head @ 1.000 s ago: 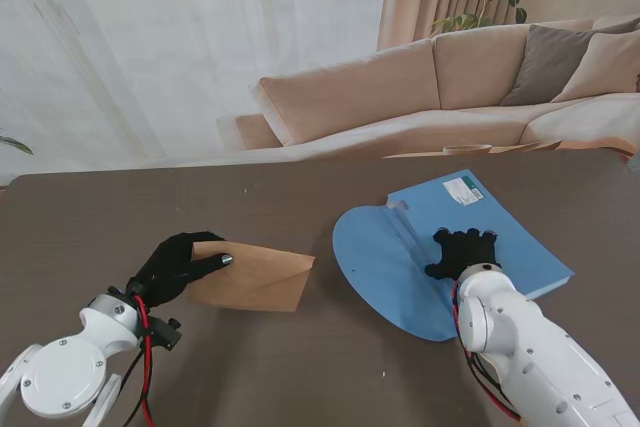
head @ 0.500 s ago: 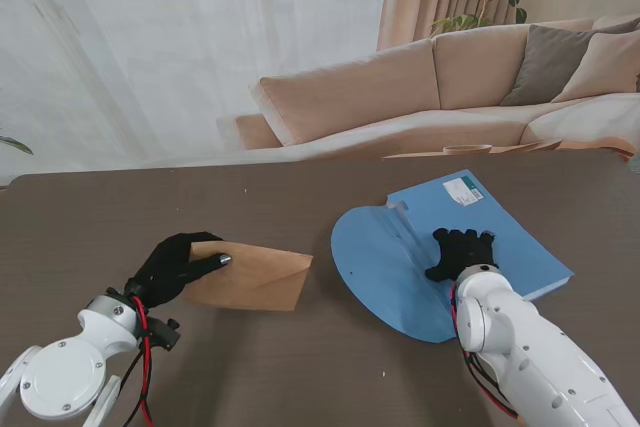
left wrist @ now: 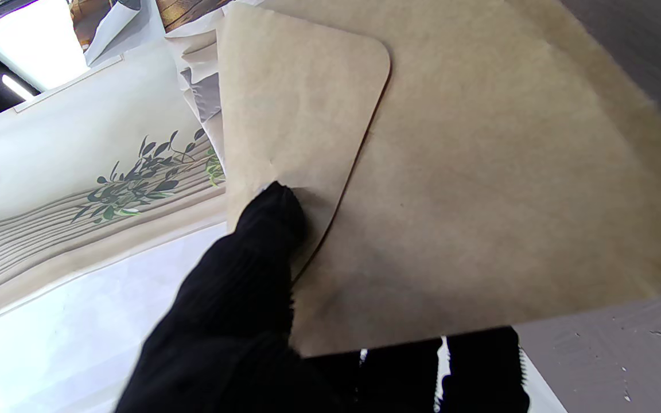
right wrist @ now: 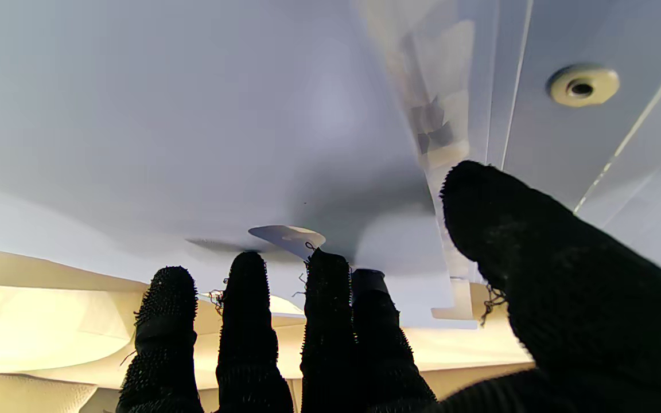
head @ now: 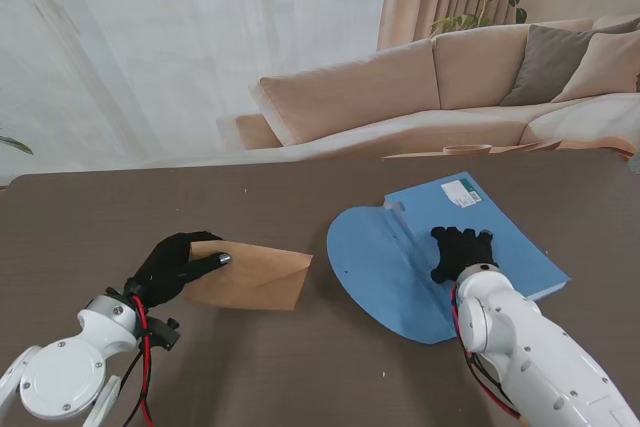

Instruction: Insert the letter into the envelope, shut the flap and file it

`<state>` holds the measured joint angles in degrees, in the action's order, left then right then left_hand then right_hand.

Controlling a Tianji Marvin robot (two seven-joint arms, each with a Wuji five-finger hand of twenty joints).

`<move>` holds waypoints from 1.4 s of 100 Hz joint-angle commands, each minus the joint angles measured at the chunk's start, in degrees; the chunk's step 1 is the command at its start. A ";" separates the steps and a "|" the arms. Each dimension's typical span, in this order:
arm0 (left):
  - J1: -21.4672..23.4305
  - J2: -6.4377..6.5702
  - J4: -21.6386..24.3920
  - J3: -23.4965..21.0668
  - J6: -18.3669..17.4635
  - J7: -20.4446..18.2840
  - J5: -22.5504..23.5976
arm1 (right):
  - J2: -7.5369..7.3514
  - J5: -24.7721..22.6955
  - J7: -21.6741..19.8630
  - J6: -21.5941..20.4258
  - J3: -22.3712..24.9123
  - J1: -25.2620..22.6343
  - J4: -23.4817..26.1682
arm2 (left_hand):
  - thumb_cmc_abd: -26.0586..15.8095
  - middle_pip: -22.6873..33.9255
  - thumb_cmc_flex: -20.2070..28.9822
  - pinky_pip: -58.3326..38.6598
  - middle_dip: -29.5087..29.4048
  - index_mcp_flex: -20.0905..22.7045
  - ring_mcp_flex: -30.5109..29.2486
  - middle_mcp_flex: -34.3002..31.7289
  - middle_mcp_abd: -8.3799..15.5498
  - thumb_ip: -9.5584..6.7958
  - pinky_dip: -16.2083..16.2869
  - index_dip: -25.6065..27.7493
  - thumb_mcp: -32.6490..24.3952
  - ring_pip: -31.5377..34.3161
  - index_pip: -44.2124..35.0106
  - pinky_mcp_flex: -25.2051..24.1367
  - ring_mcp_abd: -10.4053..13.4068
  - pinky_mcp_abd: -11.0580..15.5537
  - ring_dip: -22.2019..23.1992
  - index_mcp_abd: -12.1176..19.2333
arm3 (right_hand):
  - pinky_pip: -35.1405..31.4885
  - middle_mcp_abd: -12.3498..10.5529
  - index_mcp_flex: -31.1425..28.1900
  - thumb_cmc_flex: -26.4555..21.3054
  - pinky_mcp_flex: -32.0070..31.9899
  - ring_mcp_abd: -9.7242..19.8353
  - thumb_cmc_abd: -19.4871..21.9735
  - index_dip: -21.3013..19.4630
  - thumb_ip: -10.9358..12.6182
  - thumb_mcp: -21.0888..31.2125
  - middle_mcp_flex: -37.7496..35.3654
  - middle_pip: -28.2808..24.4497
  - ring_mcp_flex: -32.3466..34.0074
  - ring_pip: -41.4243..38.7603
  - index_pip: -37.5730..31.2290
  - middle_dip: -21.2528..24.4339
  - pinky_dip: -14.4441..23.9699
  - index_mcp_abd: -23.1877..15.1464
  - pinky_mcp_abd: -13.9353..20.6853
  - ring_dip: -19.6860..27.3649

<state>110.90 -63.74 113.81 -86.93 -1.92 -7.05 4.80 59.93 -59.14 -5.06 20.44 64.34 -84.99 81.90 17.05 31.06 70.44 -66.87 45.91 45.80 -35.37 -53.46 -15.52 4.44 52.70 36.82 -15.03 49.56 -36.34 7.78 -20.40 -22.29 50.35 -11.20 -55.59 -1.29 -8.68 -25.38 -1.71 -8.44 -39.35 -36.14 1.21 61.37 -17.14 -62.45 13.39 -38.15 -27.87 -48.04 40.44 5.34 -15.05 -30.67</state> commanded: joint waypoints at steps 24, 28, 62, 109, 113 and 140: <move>0.33 -0.30 0.39 -0.17 -0.24 -1.12 -0.27 | 0.73 2.77 -0.47 -1.38 2.31 -2.78 4.56 | -2.08 2.06 3.53 -1.49 0.67 0.63 -0.65 -0.66 0.12 -1.02 -0.70 1.74 -4.41 1.45 -4.00 -0.23 -0.03 -0.10 1.46 3.44 | -2.62 -1.06 -8.33 -0.91 3.16 0.46 2.15 0.46 7.50 5.66 -13.40 4.91 6.51 0.32 -5.29 4.56 0.76 -1.49 -1.59 0.25; 0.34 -0.29 0.42 -0.22 -0.28 -1.18 -0.35 | 0.81 2.87 -0.15 -1.37 2.55 -3.04 4.93 | -2.11 2.02 3.52 -1.48 0.64 0.63 -0.66 -0.60 0.02 -1.00 -0.70 1.71 -4.39 1.45 -3.98 -0.23 -0.09 -0.10 1.46 3.44 | -3.15 -0.82 -9.26 -1.81 3.54 0.52 1.54 0.80 6.81 6.64 -14.98 6.13 7.33 0.83 -6.10 5.92 0.82 -1.65 -1.72 0.68; 0.42 -0.25 0.61 -0.53 -0.75 -1.45 -0.62 | 1.16 3.12 1.86 -0.76 3.16 -3.63 5.30 | -2.06 2.07 3.53 -1.48 0.59 0.70 -0.77 -0.62 0.02 -1.01 -0.73 1.70 -4.36 1.49 -3.99 -0.14 0.04 -0.02 1.44 3.46 | -5.27 0.97 -12.77 -5.00 4.83 0.46 2.28 4.75 8.52 12.77 -22.69 14.27 10.31 2.67 -7.78 16.10 0.23 -0.95 -2.21 2.52; 0.32 -0.26 0.62 -0.54 -0.78 -1.44 -0.80 | 1.56 5.34 2.73 1.25 2.53 -2.92 4.42 | -2.09 2.12 3.53 -1.52 0.55 0.73 -0.75 -0.61 -0.14 -1.02 -0.73 1.69 -4.27 1.53 -3.95 -0.22 -0.06 -0.07 1.46 3.47 | -6.91 7.79 -15.99 -12.86 6.31 -0.34 14.75 11.68 17.53 9.49 -32.51 30.92 16.19 11.11 -9.21 30.86 -0.86 1.36 -3.39 10.10; 0.32 -0.27 0.61 -0.55 -0.79 -1.40 -0.78 | 1.53 5.24 2.60 1.44 2.43 -2.85 4.40 | -2.13 2.14 3.53 -1.52 0.55 0.72 -0.75 -0.65 -0.13 -1.03 -0.73 1.69 -4.28 1.53 -3.95 -0.22 -0.04 -0.07 1.45 3.50 | -7.18 7.54 -15.52 -13.01 6.21 -0.46 14.87 11.73 17.87 8.97 -32.16 30.10 16.01 10.69 -9.74 30.39 -0.76 1.05 -3.36 9.86; 0.41 -0.33 0.59 -0.54 -0.87 -1.14 -0.85 | 0.84 3.66 -1.14 1.53 1.81 -2.53 4.68 | -2.09 2.16 3.53 -1.49 0.57 0.74 -0.73 -0.63 -0.15 -1.04 -0.74 1.70 -4.27 1.54 -3.95 -0.24 -0.05 -0.12 1.46 3.48 | -7.01 5.86 -11.87 -8.23 5.04 -0.58 10.37 11.32 18.53 8.33 -25.75 24.06 11.99 9.21 -9.73 27.51 -0.51 0.36 -2.78 8.14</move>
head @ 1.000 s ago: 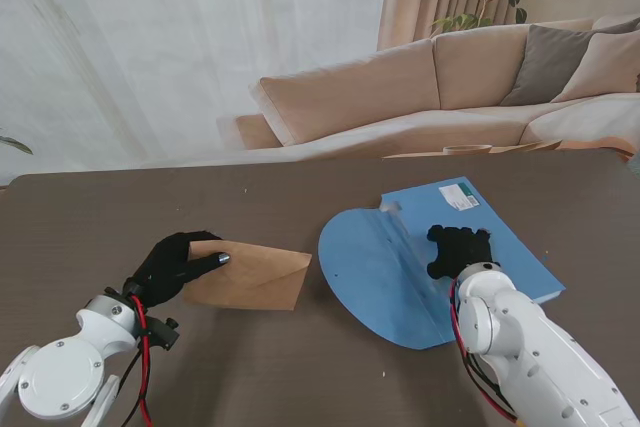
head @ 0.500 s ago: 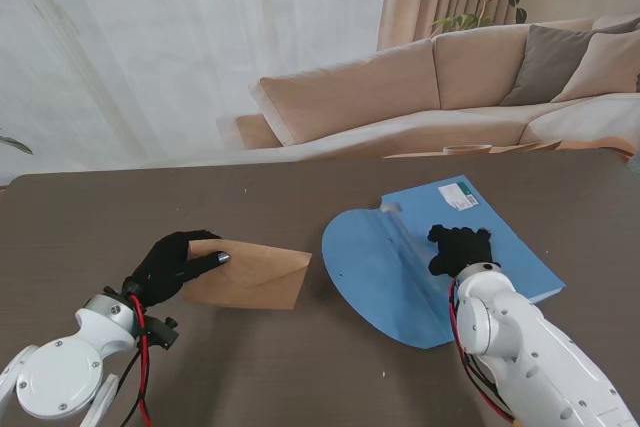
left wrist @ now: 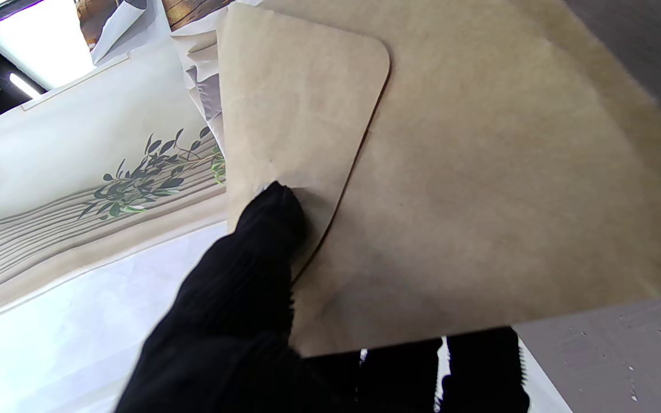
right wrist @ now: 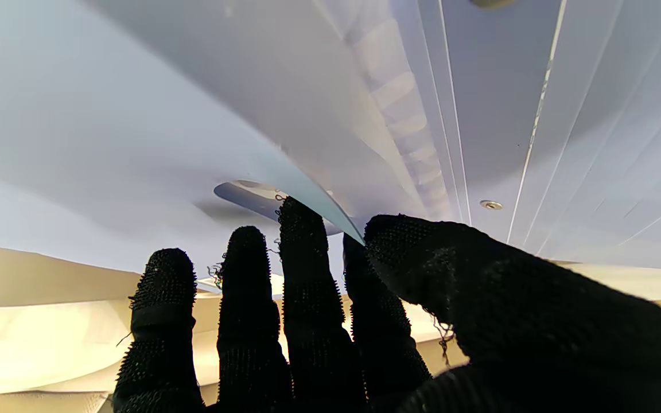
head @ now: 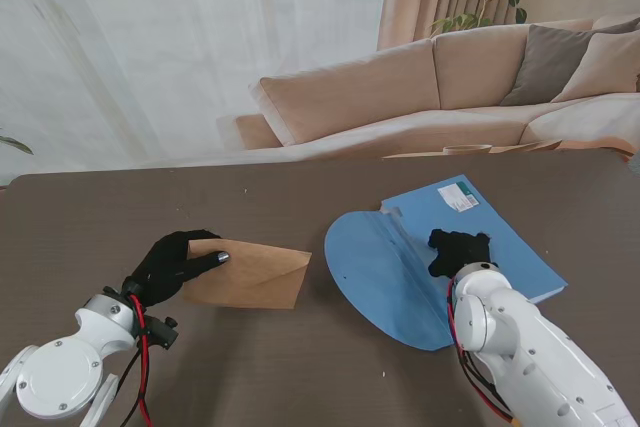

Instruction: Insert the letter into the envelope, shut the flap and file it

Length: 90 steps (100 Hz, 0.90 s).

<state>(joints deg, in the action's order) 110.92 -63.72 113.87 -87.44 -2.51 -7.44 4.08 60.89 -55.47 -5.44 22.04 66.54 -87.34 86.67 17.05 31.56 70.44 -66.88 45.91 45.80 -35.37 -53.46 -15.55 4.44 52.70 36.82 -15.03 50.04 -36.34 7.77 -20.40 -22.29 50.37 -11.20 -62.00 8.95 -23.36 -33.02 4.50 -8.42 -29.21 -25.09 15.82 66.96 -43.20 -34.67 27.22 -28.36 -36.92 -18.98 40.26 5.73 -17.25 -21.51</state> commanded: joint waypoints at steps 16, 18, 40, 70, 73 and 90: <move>0.44 -0.38 0.52 -0.03 -0.38 -0.61 -0.21 | -0.38 -0.90 -1.58 -0.67 -1.14 0.11 -0.48 | -2.07 1.67 3.53 -1.53 0.54 0.75 -0.79 -0.66 -0.10 -1.05 -0.73 1.71 -4.28 1.10 -3.98 -0.18 -0.03 -0.11 1.45 3.60 | 0.51 -4.50 5.14 4.77 -2.75 -0.66 -2.07 0.07 -1.21 -2.57 5.00 -4.34 -5.02 0.03 1.28 -1.80 -0.12 -0.05 0.00 -1.38; 0.44 -0.38 0.51 -0.03 -0.39 -0.61 -0.22 | -0.44 -1.20 -1.82 -0.76 -1.27 0.13 -0.49 | -2.06 1.66 3.53 -1.52 0.54 0.69 -0.74 -0.65 -0.14 -1.05 -0.73 1.70 -4.29 1.08 -3.95 -0.21 -0.06 -0.10 1.45 3.53 | 0.79 -4.67 5.64 5.48 -3.07 -0.71 -2.50 -0.15 -3.59 -3.87 6.45 -5.01 -5.77 0.04 1.82 -2.07 0.11 0.07 0.19 -1.63; 0.55 -0.42 0.50 -0.04 -0.43 -0.44 -0.27 | -0.96 -4.85 -3.36 -0.32 -3.17 0.61 -0.85 | -2.04 1.68 3.53 -1.51 0.56 0.74 -0.73 -0.66 -0.17 -1.04 -0.72 1.70 -4.32 1.11 -3.99 -0.26 -0.12 -0.15 1.47 3.45 | 2.37 -3.77 9.88 11.26 -5.20 -0.57 -7.67 -4.10 -19.03 -16.11 18.16 -12.45 -12.25 -0.83 5.27 -7.37 2.35 1.41 1.77 -3.89; 0.64 -0.45 0.39 -0.02 -0.52 -0.36 -0.37 | -1.20 -8.07 -3.99 2.64 -5.92 1.42 -1.63 | -2.03 1.69 3.53 -1.55 0.58 0.76 -0.77 -0.67 -0.17 -1.04 -0.70 1.72 -4.33 1.16 -4.05 -0.25 -0.12 -0.18 1.49 3.58 | 3.44 -1.52 8.97 11.22 -5.52 -1.92 -7.41 -4.72 -19.03 -20.12 15.68 -2.81 -12.55 3.02 11.00 -1.10 2.87 0.51 1.82 -1.61; 0.63 -0.45 0.37 -0.01 -0.53 -0.35 -0.38 | -1.17 -8.57 -3.33 3.06 -6.20 1.46 -1.88 | -2.05 1.70 3.53 -1.55 0.59 0.76 -0.75 -0.67 -0.15 -1.05 -0.69 1.72 -4.34 1.15 -4.06 -0.25 -0.09 -0.18 1.49 3.57 | 3.44 -0.82 8.60 11.54 -5.23 -2.52 -7.18 -4.36 -19.01 -20.07 15.23 -1.88 -12.18 3.53 11.61 -0.50 2.87 0.67 1.55 -1.22; 0.63 -0.45 0.32 -0.06 -0.63 -0.37 -0.46 | -0.96 -9.12 -1.25 4.32 -6.90 1.54 -2.42 | -2.02 1.72 3.53 -1.56 0.59 0.83 -0.75 -0.69 -0.15 -1.04 -0.69 1.70 -4.33 1.18 -4.07 -0.24 -0.15 -0.15 1.50 3.52 | 3.36 2.71 7.48 12.61 -4.68 -4.71 -6.21 -2.93 -18.91 -20.28 14.75 -0.04 -11.32 4.87 13.30 0.49 2.84 1.62 0.44 -0.26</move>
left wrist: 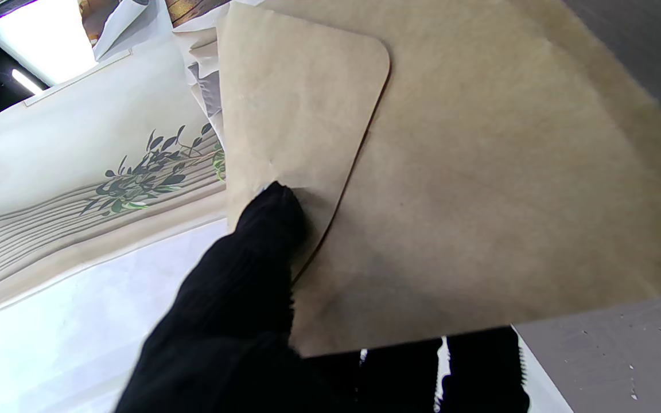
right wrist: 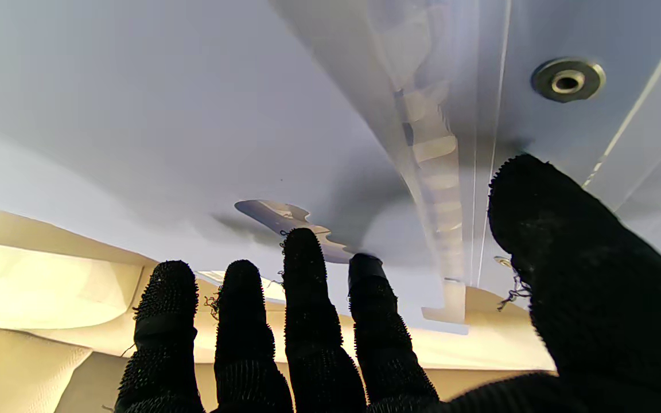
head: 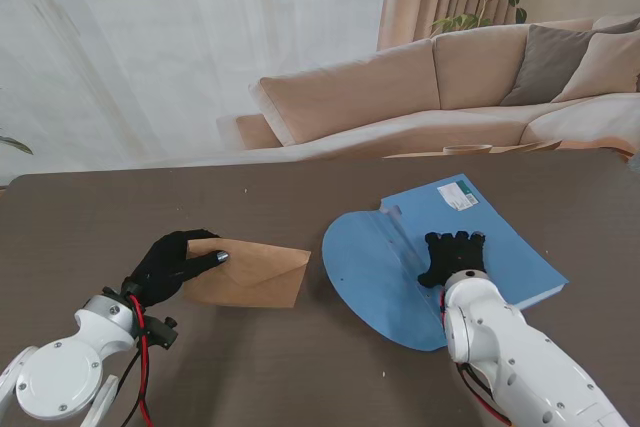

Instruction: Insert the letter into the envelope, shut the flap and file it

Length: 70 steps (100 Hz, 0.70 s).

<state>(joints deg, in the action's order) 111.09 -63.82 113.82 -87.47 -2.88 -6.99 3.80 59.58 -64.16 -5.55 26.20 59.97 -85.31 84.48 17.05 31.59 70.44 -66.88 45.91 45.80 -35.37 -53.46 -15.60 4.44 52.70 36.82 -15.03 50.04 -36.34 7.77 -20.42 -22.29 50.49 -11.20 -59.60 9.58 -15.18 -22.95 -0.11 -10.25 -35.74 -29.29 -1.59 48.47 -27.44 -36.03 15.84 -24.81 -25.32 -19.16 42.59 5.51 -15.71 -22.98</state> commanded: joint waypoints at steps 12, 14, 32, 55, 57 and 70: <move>0.47 -0.35 0.32 -0.08 -0.41 -0.86 -0.29 | 0.47 0.25 -0.67 0.57 -0.38 -0.48 -0.30 | -2.05 1.70 3.53 -1.58 0.59 0.79 -0.72 -0.71 -0.06 -1.04 -0.68 1.69 -4.30 1.16 -4.04 -0.23 -0.10 -0.19 1.38 3.57 | 0.97 3.32 -2.09 2.97 0.36 -3.75 0.75 2.84 -1.44 -2.22 -2.91 2.95 1.41 2.98 2.69 1.45 0.14 2.85 -1.77 2.57; 0.48 -0.35 0.32 -0.09 -0.42 -0.87 -0.32 | 0.49 0.39 -0.64 0.59 -0.38 -0.48 -0.31 | -2.03 1.68 3.53 -1.58 0.58 0.79 -0.71 -0.68 -0.06 -1.04 -0.67 1.70 -4.31 1.15 -4.05 -0.23 -0.14 -0.19 1.38 3.56 | 0.96 3.23 -2.22 3.03 0.37 -3.75 0.77 2.95 -1.44 -2.26 -3.23 2.99 1.54 3.08 2.69 1.47 0.10 2.84 -1.82 2.68; 0.52 -0.37 0.28 -0.13 -0.57 -0.79 -0.35 | 0.55 2.09 -0.93 0.38 -0.33 -0.60 -0.36 | -2.01 1.69 3.53 -1.56 0.59 0.79 -0.76 -0.71 -0.04 -1.04 -0.67 1.69 -4.30 1.17 -4.04 -0.26 -0.03 -0.19 1.39 3.63 | 0.87 -0.09 -2.73 2.30 0.38 -3.01 -0.01 3.37 -1.33 -1.90 -8.13 1.55 2.37 3.41 2.27 0.88 -0.10 3.03 -1.72 3.18; 0.52 -0.38 0.24 -0.11 -0.62 -0.73 -0.34 | 0.37 3.14 -2.29 -1.06 -0.40 -0.44 -0.43 | -1.98 1.72 3.53 -1.57 0.60 0.77 -0.73 -0.74 -0.03 -1.05 -0.67 1.70 -4.31 1.19 -4.06 -0.28 -0.07 -0.17 1.40 3.53 | 1.83 -6.06 -0.23 -0.73 -1.15 -1.55 -3.52 2.41 -1.98 -0.69 -3.84 -15.36 0.57 1.00 -0.23 -7.59 -0.68 3.91 -0.65 1.21; 0.54 -0.38 0.25 -0.11 -0.61 -0.72 -0.34 | 0.32 3.17 -2.70 -1.27 -0.35 -0.44 -0.34 | -1.93 1.71 3.53 -1.56 0.60 0.81 -0.80 -0.74 -0.04 -1.06 -0.67 1.71 -4.33 1.21 -4.08 -0.28 -0.08 -0.17 1.40 3.48 | 2.16 -6.89 0.54 -1.05 -1.47 -1.42 -3.74 1.97 -2.03 -0.74 -1.77 -18.15 0.00 0.38 -0.34 -9.73 -0.74 3.96 -0.51 0.57; 0.56 -0.41 0.22 -0.09 -0.59 -0.59 -0.29 | -0.03 2.67 -5.02 -2.28 -0.16 -0.44 0.23 | -1.94 1.72 3.53 -1.55 0.60 0.82 -0.79 -0.77 -0.05 -1.05 -0.68 1.68 -4.33 1.20 -4.07 -0.27 -0.10 -0.17 1.40 3.52 | 3.45 -8.87 3.39 -2.68 -2.26 -0.67 -5.33 -1.99 -2.35 -1.58 5.17 -26.50 -2.05 -6.03 -1.12 -21.09 -0.90 3.68 -0.06 -5.09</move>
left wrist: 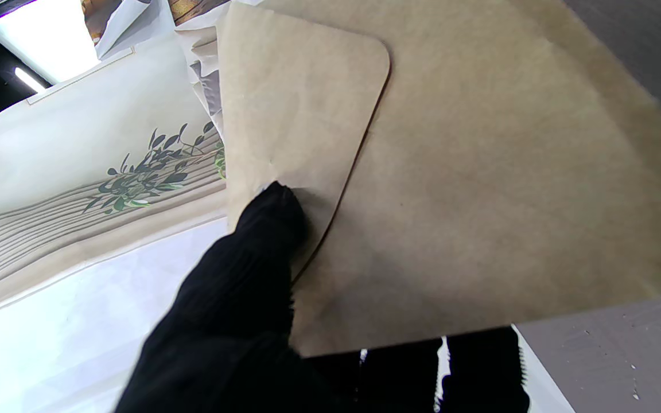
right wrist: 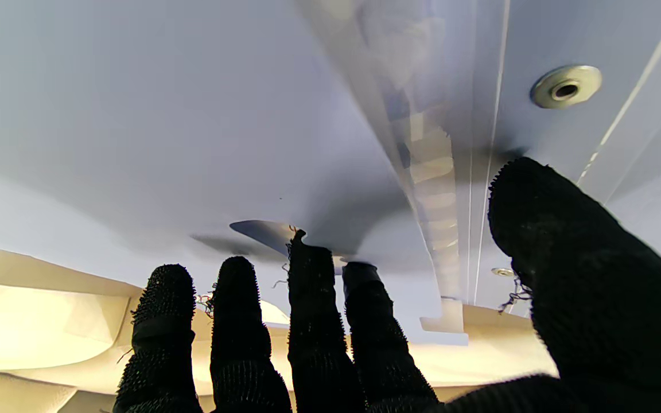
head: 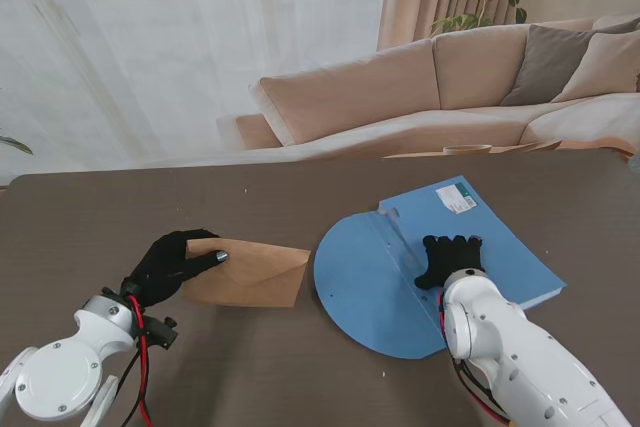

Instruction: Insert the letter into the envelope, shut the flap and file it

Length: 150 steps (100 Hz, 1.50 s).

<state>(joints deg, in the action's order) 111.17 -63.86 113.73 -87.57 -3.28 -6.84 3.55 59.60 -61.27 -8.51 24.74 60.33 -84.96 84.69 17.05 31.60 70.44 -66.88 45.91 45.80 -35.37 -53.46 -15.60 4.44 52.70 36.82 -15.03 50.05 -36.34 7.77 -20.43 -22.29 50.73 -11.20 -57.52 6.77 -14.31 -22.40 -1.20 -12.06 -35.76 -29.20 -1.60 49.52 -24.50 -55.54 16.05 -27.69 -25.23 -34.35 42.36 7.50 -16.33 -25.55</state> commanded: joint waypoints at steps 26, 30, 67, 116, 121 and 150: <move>0.40 -0.36 0.29 0.01 -0.17 -0.76 -0.08 | -0.16 -1.16 -2.07 -2.07 0.07 -1.19 0.11 | -1.91 1.72 3.53 -1.55 0.58 0.86 -0.79 -0.82 -0.04 -1.03 -0.68 1.64 -4.35 1.17 -4.10 -0.27 -0.01 -0.17 1.13 3.51 | 1.15 -12.25 6.31 -5.68 -0.53 4.44 -7.70 -11.71 -0.64 5.06 4.55 -15.33 -2.86 -17.92 -5.14 -20.82 -0.39 -0.76 0.86 -12.36; 0.38 -0.36 0.28 0.01 -0.17 -0.80 -0.08 | -0.11 -1.06 -1.74 -2.26 0.27 -1.34 0.20 | -1.90 1.69 3.53 -1.55 0.58 0.82 -0.80 -0.77 -0.08 -1.03 -0.68 1.61 -4.34 1.17 -4.08 -0.27 0.00 -0.17 1.13 3.52 | 0.92 -12.70 5.82 -5.64 -0.30 4.64 -7.58 -12.04 -0.05 7.20 3.33 -15.44 -1.95 -18.86 -5.45 -21.70 -0.38 -0.99 0.61 -12.72; 0.23 -0.23 0.51 -0.09 0.10 -1.46 -0.28 | 0.41 2.66 -1.73 -3.81 3.67 -3.76 5.08 | -1.96 1.69 3.53 -1.53 0.56 0.78 -0.82 -0.79 0.00 -1.04 -0.69 1.56 -4.30 1.13 -4.07 -0.27 -0.03 -0.18 1.10 3.59 | -0.80 -13.37 -2.19 -4.89 2.31 4.54 -5.26 -10.09 2.30 12.97 -7.41 -13.63 5.02 -19.50 -7.47 -18.67 -0.35 -1.96 -0.79 -12.24; 0.64 0.17 3.71 -0.07 1.20 -2.92 0.29 | 1.46 8.84 -0.43 -3.26 7.45 -6.90 13.60 | -2.03 1.56 3.53 -1.54 0.47 0.82 -0.76 -0.74 0.07 -1.05 -0.70 1.59 -4.18 0.96 -3.98 -0.27 -0.03 -0.17 1.02 3.50 | -3.25 -12.88 -5.51 -10.65 4.71 4.00 -9.41 -8.05 0.48 19.01 -12.03 -14.21 8.65 -20.56 -10.25 -15.55 0.41 -1.99 -1.51 -12.62; 0.65 0.20 3.96 -0.09 1.23 -3.02 0.35 | 1.53 9.62 -0.45 -3.30 7.65 -7.04 14.43 | -2.05 1.55 3.53 -1.52 0.46 0.77 -0.74 -0.73 0.07 -1.07 -0.71 1.56 -4.18 0.93 -3.93 -0.28 -0.06 -0.17 1.01 3.48 | -3.42 -12.84 -5.64 -11.08 4.88 4.01 -9.82 -7.95 0.55 19.49 -12.19 -14.19 8.95 -20.63 -10.34 -15.40 0.47 -1.99 -1.57 -12.64; 0.61 0.25 4.14 -0.59 -0.14 -2.84 1.24 | 2.05 14.42 0.18 -4.54 5.44 -4.20 15.50 | -2.00 1.54 3.53 -1.61 0.49 0.81 -0.77 -0.77 0.03 -1.10 -0.69 1.64 -4.23 0.92 -3.91 -0.15 -0.04 -0.19 1.01 3.55 | -4.88 -12.96 -6.33 -12.47 5.86 4.06 -10.78 -7.40 0.02 20.01 -13.54 -14.18 10.24 -20.93 -10.80 -14.72 1.15 -1.85 -1.69 -12.80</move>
<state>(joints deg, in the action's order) 111.50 -63.41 117.30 -87.89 -2.82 -8.89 4.62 60.88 -47.55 -8.07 20.80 67.02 -90.75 99.71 17.05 31.60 70.44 -66.88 45.91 45.80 -35.37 -53.46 -15.60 4.44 52.69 36.82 -15.03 50.06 -36.34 7.77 -20.43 -22.29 50.84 -11.20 -61.22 -0.13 -18.93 -29.06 4.58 -8.57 -46.64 -37.41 -0.90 64.15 -31.96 -65.12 24.30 -47.84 -34.82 -47.77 42.60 5.38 -17.24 -37.34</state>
